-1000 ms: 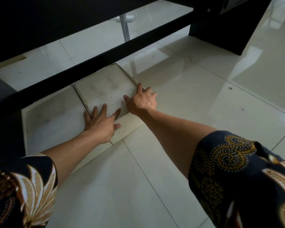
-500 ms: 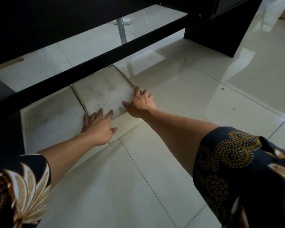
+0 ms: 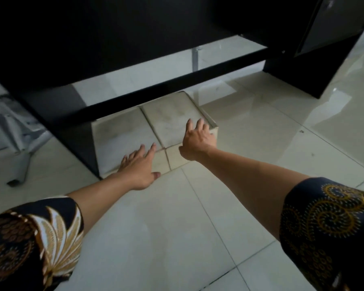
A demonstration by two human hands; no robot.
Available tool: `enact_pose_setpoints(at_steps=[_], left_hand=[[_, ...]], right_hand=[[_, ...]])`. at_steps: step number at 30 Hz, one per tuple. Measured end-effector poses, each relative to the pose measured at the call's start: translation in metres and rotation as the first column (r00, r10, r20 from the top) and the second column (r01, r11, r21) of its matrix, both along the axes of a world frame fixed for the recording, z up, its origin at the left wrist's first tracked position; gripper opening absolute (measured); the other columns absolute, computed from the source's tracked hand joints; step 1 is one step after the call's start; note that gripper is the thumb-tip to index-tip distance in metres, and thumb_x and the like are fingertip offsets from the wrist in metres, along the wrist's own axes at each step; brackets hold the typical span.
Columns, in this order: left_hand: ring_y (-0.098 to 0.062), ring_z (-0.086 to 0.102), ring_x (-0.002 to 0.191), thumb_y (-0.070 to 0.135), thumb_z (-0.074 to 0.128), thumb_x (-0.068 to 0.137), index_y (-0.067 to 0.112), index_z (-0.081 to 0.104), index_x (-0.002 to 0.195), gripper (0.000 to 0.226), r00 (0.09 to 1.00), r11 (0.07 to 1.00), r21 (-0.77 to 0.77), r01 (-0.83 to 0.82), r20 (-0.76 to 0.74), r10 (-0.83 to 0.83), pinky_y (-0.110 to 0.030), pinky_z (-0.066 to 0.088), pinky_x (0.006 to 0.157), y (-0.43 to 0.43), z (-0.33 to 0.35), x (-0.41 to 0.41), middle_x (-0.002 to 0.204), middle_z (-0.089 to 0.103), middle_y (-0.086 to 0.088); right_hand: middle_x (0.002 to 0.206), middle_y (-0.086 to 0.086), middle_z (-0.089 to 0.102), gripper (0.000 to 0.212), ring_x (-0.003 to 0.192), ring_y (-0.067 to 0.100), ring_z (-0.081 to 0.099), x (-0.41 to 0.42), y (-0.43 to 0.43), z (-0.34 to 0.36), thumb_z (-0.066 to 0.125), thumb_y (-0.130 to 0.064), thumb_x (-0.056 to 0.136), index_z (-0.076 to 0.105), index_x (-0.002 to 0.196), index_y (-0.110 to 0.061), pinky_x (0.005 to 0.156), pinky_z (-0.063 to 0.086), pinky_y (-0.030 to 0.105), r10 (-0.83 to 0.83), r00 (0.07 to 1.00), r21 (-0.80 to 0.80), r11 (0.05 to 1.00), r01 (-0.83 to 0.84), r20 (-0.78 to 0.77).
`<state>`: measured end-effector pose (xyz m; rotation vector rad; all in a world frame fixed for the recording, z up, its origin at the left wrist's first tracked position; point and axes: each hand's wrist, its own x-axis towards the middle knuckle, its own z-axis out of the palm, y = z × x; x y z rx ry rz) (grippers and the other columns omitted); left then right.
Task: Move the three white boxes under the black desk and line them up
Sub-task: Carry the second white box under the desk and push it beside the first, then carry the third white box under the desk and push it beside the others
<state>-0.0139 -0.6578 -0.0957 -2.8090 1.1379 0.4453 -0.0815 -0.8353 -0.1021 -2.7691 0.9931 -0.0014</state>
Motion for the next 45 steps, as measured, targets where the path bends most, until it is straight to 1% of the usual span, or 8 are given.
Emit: enact_pose_setpoints(at_steps=[3, 9, 16, 22, 32, 37, 41, 45], left_hand=[[-0.030, 0.005, 0.151, 0.053, 0.052, 0.090, 0.033, -0.016, 0.153, 0.094, 0.997, 0.998, 0.016, -0.054, -0.049, 0.055, -0.046, 0.014, 0.121, 0.054, 0.014, 0.009, 0.164, -0.006, -0.009], [-0.032, 0.011, 0.149, 0.056, 0.050, 0.090, 0.031, -0.009, 0.155, 0.091, 0.987, 0.988, 0.056, -0.145, -0.059, 0.148, -0.046, 0.019, 0.119, 0.169, 0.045, 0.018, 0.164, 0.000, -0.010], [-0.032, 0.015, 0.149, 0.059, 0.050, 0.089, 0.031, -0.007, 0.155, 0.091, 0.933, 0.930, 0.084, -0.357, -0.007, 0.359, -0.046, 0.021, 0.117, 0.306, 0.076, 0.055, 0.165, 0.002, -0.007], [-0.030, 0.015, 0.149, 0.060, 0.049, 0.090, 0.031, -0.007, 0.155, 0.091, 0.874, 0.873, 0.075, -0.482, -0.026, 0.484, -0.046, 0.021, 0.118, 0.420, 0.090, 0.078, 0.165, 0.000, -0.007], [-0.031, 0.018, 0.148, 0.059, 0.049, 0.090, 0.032, -0.005, 0.155, 0.089, 0.802, 0.802, 0.020, -0.597, 0.031, 0.596, -0.047, 0.024, 0.116, 0.589, 0.145, 0.104, 0.165, 0.004, -0.006], [-0.031, 0.017, 0.149, 0.060, 0.049, 0.090, 0.033, -0.004, 0.155, 0.088, 0.773, 0.775, 0.006, -0.633, 0.059, 0.631, -0.049, 0.023, 0.116, 0.649, 0.158, 0.119, 0.165, 0.005, -0.005], [-0.033, 0.020, 0.147, 0.059, 0.050, 0.089, 0.032, -0.003, 0.155, 0.089, 0.762, 0.761, 0.037, -0.647, 0.056, 0.645, -0.049, 0.025, 0.115, 0.680, 0.157, 0.119, 0.164, 0.006, -0.006], [-0.034, 0.022, 0.146, 0.058, 0.050, 0.090, 0.031, -0.004, 0.155, 0.089, 0.715, 0.710, 0.088, -0.699, 0.053, 0.697, -0.049, 0.024, 0.115, 0.701, 0.138, 0.126, 0.164, 0.007, -0.005]], right_hand=[[0.142, 0.020, 0.034, 0.083, 0.125, 0.036, 0.041, 0.011, 0.047, 0.027, 0.066, -0.035, 0.084, 0.020, 0.150, -0.013, 0.092, 0.047, 0.047, 0.185, 0.979, 0.004, 0.983, -0.185, -0.085], [0.140, 0.020, 0.038, 0.080, 0.127, 0.039, 0.042, 0.037, 0.140, 0.073, 0.062, -0.050, 0.086, 0.026, 0.145, -0.010, 0.101, 0.045, 0.048, 0.468, 0.847, -0.002, 0.875, -0.484, -0.251], [0.141, 0.019, 0.042, 0.082, 0.126, 0.038, 0.045, 0.074, 0.260, 0.101, 0.062, -0.050, 0.086, 0.026, 0.149, -0.011, 0.096, 0.045, 0.044, 0.609, 0.728, 0.011, 0.769, -0.639, -0.315], [0.147, 0.018, 0.039, 0.090, 0.130, 0.038, 0.045, 0.110, 0.353, 0.123, 0.062, -0.059, 0.086, 0.023, 0.152, -0.014, 0.103, 0.043, 0.042, 0.630, 0.696, 0.048, 0.752, -0.657, -0.344], [0.152, 0.017, 0.039, 0.092, 0.136, 0.035, 0.041, 0.145, 0.487, 0.195, 0.060, -0.055, 0.091, 0.016, 0.156, -0.008, 0.106, 0.039, 0.040, 0.634, 0.727, 0.080, 0.765, -0.638, -0.264], [0.148, 0.015, 0.046, 0.088, 0.131, 0.035, 0.048, 0.168, 0.543, 0.223, 0.064, -0.056, 0.086, 0.030, 0.151, -0.008, 0.105, 0.044, 0.041, 0.609, 0.771, 0.032, 0.788, -0.614, -0.188], [0.140, 0.014, 0.054, 0.072, 0.122, 0.034, 0.055, 0.178, 0.590, 0.216, 0.059, -0.051, 0.092, 0.040, 0.144, -0.004, 0.098, 0.047, 0.038, 0.648, 0.731, 0.040, 0.754, -0.656, -0.213], [0.152, 0.013, 0.038, 0.071, 0.134, 0.036, 0.044, 0.199, 0.632, 0.179, 0.050, -0.051, 0.098, 0.035, 0.148, -0.003, 0.104, 0.040, 0.037, 0.723, 0.638, 0.092, 0.678, -0.729, -0.265]])
